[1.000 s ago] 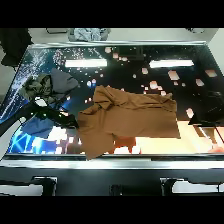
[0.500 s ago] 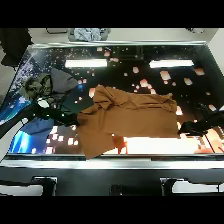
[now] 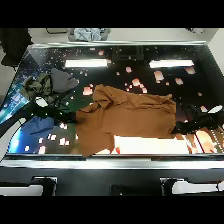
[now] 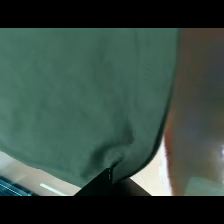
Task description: Fold the shirts.
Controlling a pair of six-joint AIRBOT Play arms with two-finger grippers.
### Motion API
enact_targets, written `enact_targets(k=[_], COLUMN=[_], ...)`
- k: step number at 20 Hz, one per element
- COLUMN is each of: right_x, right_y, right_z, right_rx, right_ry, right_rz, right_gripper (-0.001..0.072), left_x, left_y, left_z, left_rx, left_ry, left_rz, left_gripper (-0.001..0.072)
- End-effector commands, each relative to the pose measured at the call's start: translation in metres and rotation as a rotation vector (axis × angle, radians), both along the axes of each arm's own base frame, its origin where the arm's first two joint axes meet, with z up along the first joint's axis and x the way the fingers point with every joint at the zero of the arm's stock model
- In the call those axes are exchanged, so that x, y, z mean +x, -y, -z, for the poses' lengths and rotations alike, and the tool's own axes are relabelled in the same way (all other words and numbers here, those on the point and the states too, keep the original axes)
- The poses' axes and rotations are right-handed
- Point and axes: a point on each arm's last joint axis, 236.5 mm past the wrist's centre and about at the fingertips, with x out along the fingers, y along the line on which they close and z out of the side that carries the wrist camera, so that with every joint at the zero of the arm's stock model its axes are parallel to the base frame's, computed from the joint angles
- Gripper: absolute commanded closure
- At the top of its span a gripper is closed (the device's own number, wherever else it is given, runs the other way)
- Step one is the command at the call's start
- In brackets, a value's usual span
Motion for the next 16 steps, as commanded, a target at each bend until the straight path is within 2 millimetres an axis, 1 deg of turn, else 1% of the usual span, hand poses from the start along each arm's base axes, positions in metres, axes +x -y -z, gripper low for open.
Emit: enact_targets(k=[1,2,3,4,5,6,7,8,9,10,11,12,13,14,15,16], right_x=[0.010,0.023,0.039,0.058,0.075,0.084,0.079,0.060,0.025,-0.014,-0.052,-0.078,-0.100,-0.113,-0.121,-0.123], right_y=[-0.016,-0.009,0.000,0.010,0.018,0.022,0.019,0.013,-0.001,-0.019,-0.039,-0.054,-0.063,-0.066,-0.066,-0.066], right_z=[-0.041,-0.069,-0.105,-0.157,-0.223,-0.296,-0.383,-0.466,-0.543,-0.594,-0.625,-0.636,-0.638,-0.637,-0.636,-0.634], right_rx=[0.059,0.016,-0.048,-0.139,-0.248,-0.361,-0.485,-0.612,-0.732,-0.812,-0.862,-0.884,-0.897,-0.907,-0.925,-0.931], right_ry=[0.083,0.172,0.280,0.428,0.608,0.794,1.018,1.232,1.439,1.583,1.677,1.720,1.728,1.721,1.714,1.706], right_rz=[-0.088,-0.118,-0.138,-0.150,-0.143,-0.115,-0.083,-0.048,-0.012,0.008,0.009,0.005,0.012,0.031,0.038,0.036], right_gripper=[0.0671,0.0671,0.0671,0.0671,0.0671,0.0671,0.0671,0.0671,0.0671,0.0671,0.0671,0.0671,0.0671,0.0671,0.0671,0.0671], left_x=[0.032,0.049,0.061,0.070,0.070,0.059,0.035,0.005,-0.032,-0.075,-0.109,-0.139,-0.158,-0.174,-0.184,-0.190], left_y=[-0.002,-0.003,-0.004,-0.006,-0.008,-0.013,-0.021,-0.029,-0.039,-0.045,-0.047,-0.047,-0.047,-0.047,-0.047,-0.047], left_z=[-0.053,-0.097,-0.147,-0.213,-0.289,-0.363,-0.446,-0.513,-0.572,-0.620,-0.647,-0.664,-0.671,-0.676,-0.680,-0.682], left_rx=[-0.008,-0.008,-0.002,0.008,0.015,0.027,0.041,0.058,0.071,0.062,0.043,0.013,-0.010,-0.023,-0.026,-0.033], left_ry=[0.153,0.268,0.396,0.557,0.737,0.907,1.102,1.269,1.423,1.558,1.645,1.700,1.722,1.745,1.761,1.768], left_rz=[-0.010,-0.011,-0.009,-0.008,-0.015,-0.040,-0.076,-0.116,-0.166,-0.212,-0.231,-0.250,-0.262,-0.268,-0.269,-0.273], left_gripper=[0.0682,0.0682,0.0682,0.0682,0.0682,0.0682,0.0682,0.0682,0.0682,0.0681,0.0681,0.0682,0.0681,0.0682,0.0682,0.0681])
